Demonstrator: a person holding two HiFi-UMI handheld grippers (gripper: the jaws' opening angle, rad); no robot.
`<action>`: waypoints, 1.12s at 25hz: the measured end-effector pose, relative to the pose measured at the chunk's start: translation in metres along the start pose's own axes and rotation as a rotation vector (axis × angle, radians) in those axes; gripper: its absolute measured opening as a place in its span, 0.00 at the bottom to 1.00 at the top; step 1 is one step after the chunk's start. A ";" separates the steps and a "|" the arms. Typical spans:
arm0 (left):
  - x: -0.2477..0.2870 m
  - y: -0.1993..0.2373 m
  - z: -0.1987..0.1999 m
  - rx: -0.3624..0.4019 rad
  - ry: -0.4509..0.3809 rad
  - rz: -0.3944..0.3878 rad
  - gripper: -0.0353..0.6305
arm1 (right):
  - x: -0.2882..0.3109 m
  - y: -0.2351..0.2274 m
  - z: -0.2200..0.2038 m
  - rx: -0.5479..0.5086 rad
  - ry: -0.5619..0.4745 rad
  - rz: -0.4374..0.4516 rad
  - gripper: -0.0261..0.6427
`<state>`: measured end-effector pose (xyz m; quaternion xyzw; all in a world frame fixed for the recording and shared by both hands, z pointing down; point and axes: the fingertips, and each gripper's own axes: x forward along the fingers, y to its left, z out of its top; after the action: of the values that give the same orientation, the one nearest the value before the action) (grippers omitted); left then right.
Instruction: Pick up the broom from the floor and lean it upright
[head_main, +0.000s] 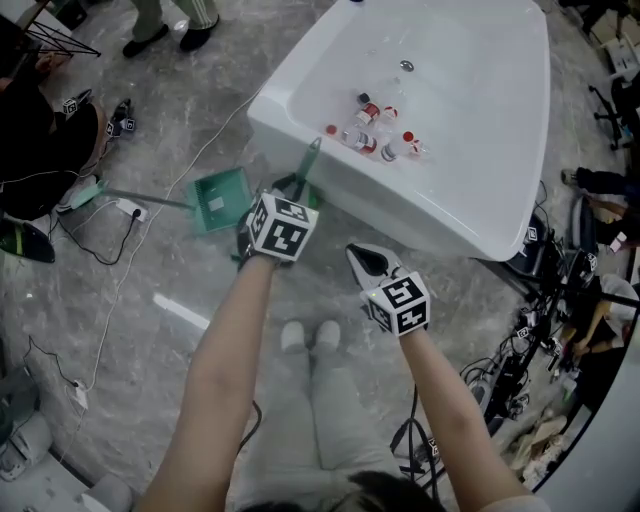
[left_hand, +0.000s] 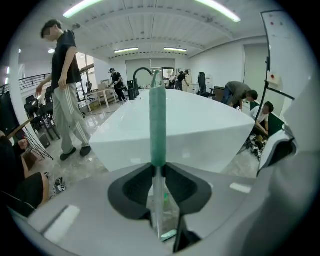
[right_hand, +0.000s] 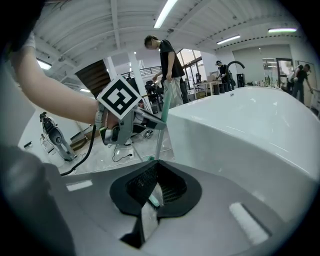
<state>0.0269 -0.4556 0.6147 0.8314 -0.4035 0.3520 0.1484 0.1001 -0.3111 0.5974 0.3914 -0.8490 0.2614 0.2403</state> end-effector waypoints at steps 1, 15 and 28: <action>0.003 0.001 0.007 0.004 -0.007 0.001 0.17 | -0.002 0.000 -0.002 0.003 0.002 -0.003 0.04; 0.032 0.009 0.046 0.068 -0.015 0.000 0.18 | -0.022 -0.002 -0.047 0.082 0.033 -0.041 0.04; 0.028 0.006 0.055 0.139 -0.021 0.010 0.20 | -0.033 0.003 -0.059 0.116 0.032 -0.067 0.04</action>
<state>0.0601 -0.5044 0.5957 0.8412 -0.3840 0.3712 0.0843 0.1290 -0.2544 0.6202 0.4286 -0.8150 0.3081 0.2392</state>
